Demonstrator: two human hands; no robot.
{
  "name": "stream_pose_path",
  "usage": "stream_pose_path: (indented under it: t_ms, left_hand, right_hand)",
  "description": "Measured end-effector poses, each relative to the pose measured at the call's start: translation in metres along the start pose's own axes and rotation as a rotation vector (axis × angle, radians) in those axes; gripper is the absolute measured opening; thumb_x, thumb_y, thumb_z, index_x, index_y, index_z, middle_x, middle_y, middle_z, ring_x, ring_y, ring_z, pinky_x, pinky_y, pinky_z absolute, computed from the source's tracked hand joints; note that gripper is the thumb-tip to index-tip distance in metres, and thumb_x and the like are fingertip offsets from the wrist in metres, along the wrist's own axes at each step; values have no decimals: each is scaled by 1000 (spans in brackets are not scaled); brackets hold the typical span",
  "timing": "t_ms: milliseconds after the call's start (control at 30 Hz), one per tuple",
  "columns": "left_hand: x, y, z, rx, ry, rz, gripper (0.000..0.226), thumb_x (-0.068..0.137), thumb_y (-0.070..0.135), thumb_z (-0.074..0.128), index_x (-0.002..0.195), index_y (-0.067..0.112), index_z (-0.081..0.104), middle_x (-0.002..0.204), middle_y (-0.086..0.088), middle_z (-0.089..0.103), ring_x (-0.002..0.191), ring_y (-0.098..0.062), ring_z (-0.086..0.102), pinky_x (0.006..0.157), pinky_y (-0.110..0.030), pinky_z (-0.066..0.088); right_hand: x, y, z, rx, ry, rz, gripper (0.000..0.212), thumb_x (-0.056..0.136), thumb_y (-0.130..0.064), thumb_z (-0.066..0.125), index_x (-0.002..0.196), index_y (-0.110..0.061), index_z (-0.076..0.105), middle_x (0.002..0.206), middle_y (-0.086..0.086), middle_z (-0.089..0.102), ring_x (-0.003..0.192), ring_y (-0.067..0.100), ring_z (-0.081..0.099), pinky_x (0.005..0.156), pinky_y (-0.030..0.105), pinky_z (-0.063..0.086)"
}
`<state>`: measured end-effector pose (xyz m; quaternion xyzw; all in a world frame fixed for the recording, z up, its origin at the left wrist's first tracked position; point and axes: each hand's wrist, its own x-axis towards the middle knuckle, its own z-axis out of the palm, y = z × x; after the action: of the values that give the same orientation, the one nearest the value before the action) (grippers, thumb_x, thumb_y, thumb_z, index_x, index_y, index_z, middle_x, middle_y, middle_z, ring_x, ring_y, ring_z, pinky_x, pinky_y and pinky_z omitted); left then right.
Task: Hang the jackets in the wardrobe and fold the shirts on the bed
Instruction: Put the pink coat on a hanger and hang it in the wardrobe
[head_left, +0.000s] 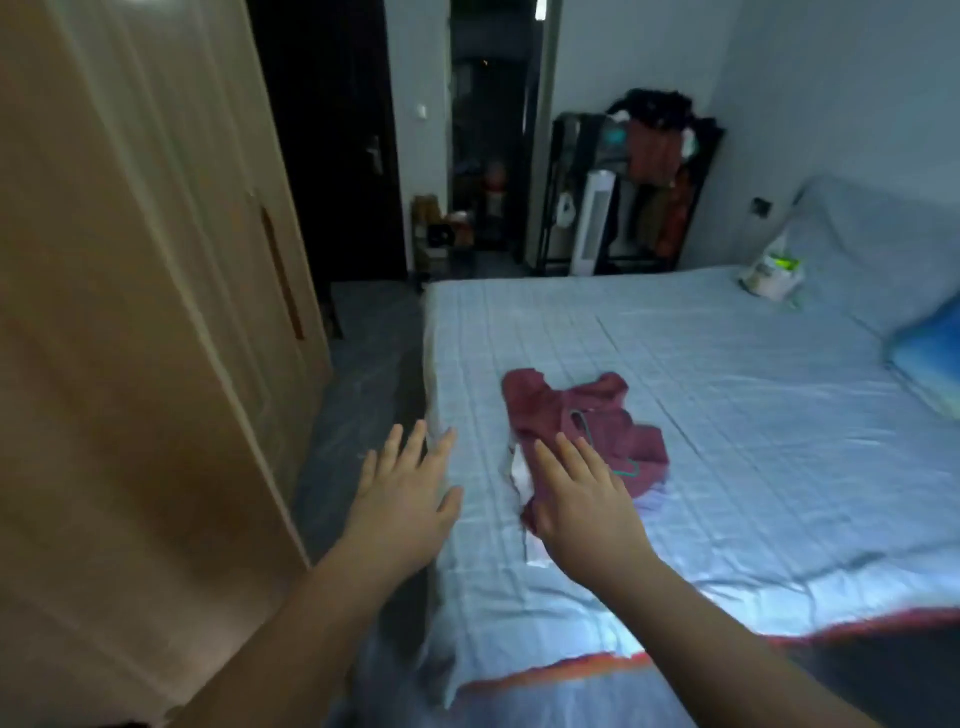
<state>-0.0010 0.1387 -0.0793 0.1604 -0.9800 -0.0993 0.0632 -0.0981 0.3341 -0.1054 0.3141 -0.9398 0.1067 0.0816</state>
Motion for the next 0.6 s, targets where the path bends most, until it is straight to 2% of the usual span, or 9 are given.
stream_pose_path:
  t_ms: [100, 300, 467, 600]
  left_hand:
    - [26, 46, 38, -6, -64, 48, 67, 99, 50, 34, 157, 35, 4, 167, -1, 3, 153, -25, -1, 123, -49, 7]
    - [81, 102, 99, 48, -177, 157, 69, 93, 54, 28, 157, 32, 12, 165, -7, 14, 152, -30, 9, 121, -50, 16]
    - [135, 119, 155, 36, -280, 167, 69, 92, 53, 30, 156, 34, 13, 165, -5, 14, 152, -30, 8, 120, -50, 17]
    - [198, 128, 206, 18, -353, 144, 70, 93, 53, 33, 157, 31, 14, 165, -9, 15, 151, -33, 10, 118, -52, 20]
  right_hand:
    - [-15, 52, 13, 34, -9, 97, 70, 81, -38, 37, 149, -20, 40, 153, 9, 42, 143, 32, 35, 112, 47, 37]
    - [-9, 125, 40, 84, -100, 224, 68, 88, -32, 56, 151, -20, 34, 157, 8, 34, 146, 29, 28, 113, 44, 33]
    - [19, 180, 70, 84, -200, 263, 66, 91, -39, 47, 152, -24, 28, 159, 4, 28, 147, 26, 25, 113, 43, 34]
    - [61, 224, 104, 78, -295, 270, 64, 92, -38, 47, 151, -23, 28, 158, 2, 27, 146, 23, 24, 111, 38, 35]
